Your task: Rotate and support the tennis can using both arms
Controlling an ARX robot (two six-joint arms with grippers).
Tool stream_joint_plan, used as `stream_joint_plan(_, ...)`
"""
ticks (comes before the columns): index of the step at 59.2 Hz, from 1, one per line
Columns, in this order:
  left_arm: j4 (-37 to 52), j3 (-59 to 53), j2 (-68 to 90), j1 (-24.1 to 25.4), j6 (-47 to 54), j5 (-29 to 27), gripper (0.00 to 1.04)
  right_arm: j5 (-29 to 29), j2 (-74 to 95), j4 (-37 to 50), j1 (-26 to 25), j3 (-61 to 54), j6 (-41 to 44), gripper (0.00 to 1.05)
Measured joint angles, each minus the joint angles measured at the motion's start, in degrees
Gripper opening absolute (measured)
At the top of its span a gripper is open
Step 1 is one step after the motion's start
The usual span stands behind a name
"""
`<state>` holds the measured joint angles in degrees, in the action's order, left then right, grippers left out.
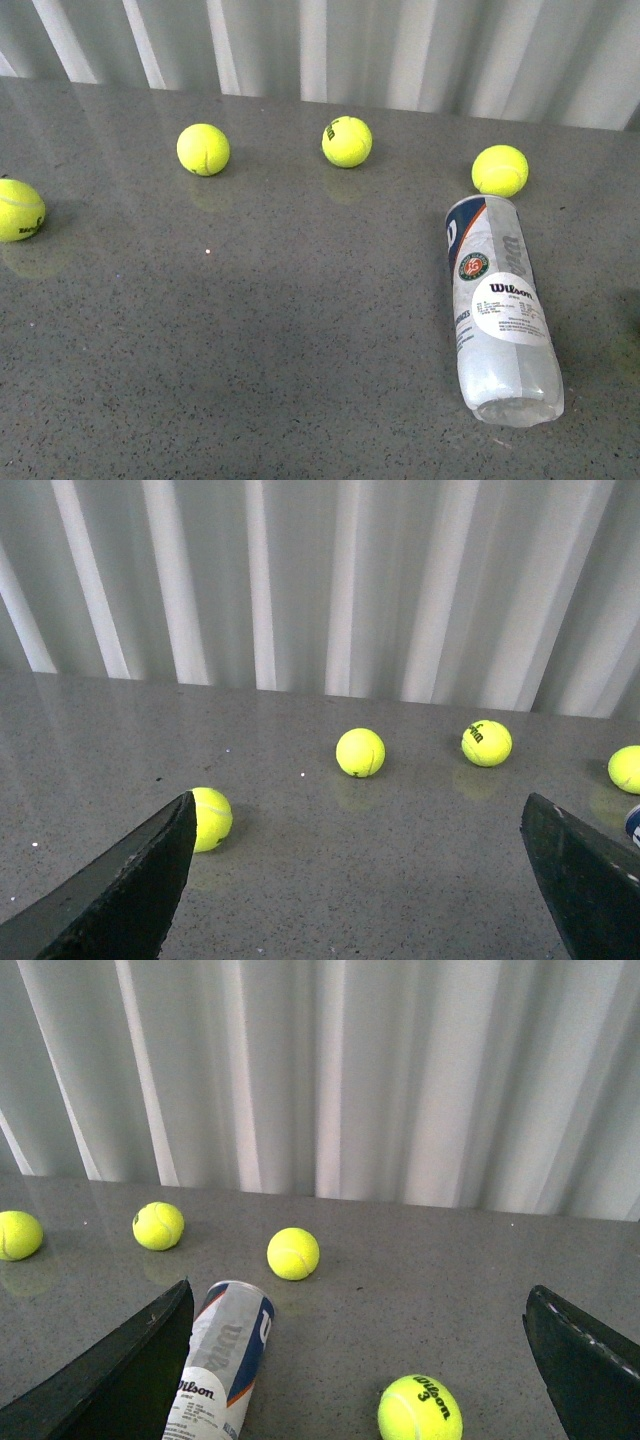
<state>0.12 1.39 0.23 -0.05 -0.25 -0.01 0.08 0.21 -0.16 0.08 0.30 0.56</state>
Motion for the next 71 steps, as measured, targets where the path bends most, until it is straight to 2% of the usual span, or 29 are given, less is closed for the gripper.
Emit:
stream_joint_plan(14,0.0,0.0,0.0,0.0,0.0,0.0,0.98,0.0,0.0,0.0,0.0,0.0,0.0,0.98)
stream_joint_plan(16,0.0,0.0,0.0,0.0,0.0,0.0,0.98,2.8,1.0,-1.8,1.1,0.7,0.1,0.98)
stream_joint_plan(19,0.0,0.0,0.0,0.0,0.0,0.0,0.98,12.9,6.2,-5.7,3.6,3.8,0.0,0.98)
stream_joint_plan(21,0.0,0.0,0.0,0.0,0.0,-0.2,0.98,16.2,10.6,-4.9,4.0,5.8,-0.4,0.98)
stream_joint_plan(26,0.0,0.0,0.0,0.0,0.0,0.0,0.98,17.4,24.8,2.4,2.0,13.2,-1.0,0.98)
stream_joint_plan(29,0.0,0.0,0.0,0.0,0.0,0.0,0.98,15.6,34.3,7.1,0.8,18.7,-1.9,0.98)
stream_joint_plan(34,0.0,0.0,0.0,0.0,0.0,0.0,0.98,12.2,47.2,6.9,0.4,26.9,-4.2,0.98)
stream_joint_plan(48,0.0,0.0,0.0,0.0,0.0,0.0,0.98,3.3,82.9,-10.8,4.1,48.9,-14.7,0.98)
stream_joint_plan(59,0.0,0.0,0.0,0.0,0.0,0.0,0.98,1.6,95.5,-13.6,8.7,52.5,-17.2,0.98)
stream_joint_plan(71,0.0,0.0,0.0,0.0,0.0,0.0,0.98,-1.1,102.4,-10.2,11.2,52.3,-18.8,0.98)
